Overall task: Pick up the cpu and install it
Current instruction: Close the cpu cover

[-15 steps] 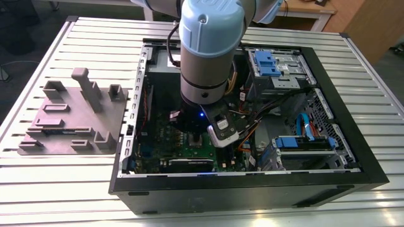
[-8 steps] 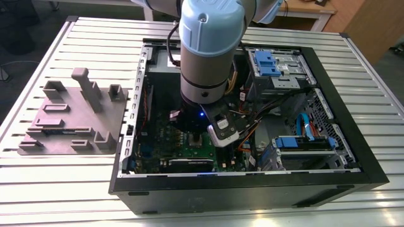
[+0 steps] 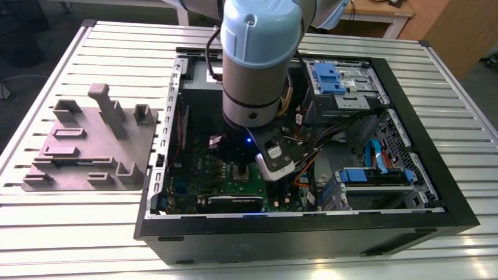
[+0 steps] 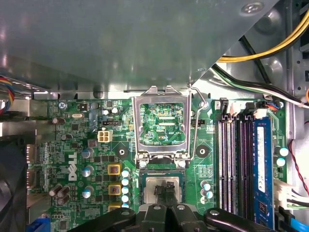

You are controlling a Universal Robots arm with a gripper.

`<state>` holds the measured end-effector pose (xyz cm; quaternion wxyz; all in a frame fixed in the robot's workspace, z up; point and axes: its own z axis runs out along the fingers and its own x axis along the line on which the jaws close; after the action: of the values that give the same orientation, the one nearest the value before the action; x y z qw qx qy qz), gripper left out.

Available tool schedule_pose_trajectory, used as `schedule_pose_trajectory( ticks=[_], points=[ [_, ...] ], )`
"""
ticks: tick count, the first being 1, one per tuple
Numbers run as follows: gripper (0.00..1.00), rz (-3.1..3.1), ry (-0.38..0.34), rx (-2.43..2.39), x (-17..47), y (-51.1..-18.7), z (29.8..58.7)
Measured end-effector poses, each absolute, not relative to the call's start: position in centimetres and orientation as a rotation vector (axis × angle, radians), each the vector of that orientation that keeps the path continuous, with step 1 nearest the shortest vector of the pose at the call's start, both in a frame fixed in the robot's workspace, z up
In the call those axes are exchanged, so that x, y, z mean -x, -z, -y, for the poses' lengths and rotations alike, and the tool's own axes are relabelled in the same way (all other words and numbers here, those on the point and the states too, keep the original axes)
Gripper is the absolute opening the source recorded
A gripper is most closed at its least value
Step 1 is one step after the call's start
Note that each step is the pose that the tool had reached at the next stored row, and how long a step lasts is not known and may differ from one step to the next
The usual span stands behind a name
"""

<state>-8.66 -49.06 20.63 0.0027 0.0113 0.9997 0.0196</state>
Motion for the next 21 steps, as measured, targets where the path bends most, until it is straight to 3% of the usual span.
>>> schedule_pose_trajectory(
  ticks=[21],
  points=[
    [0.1, -3.135, -0.062, -0.036, 8.7, -21.8, 49.1]
  ],
)
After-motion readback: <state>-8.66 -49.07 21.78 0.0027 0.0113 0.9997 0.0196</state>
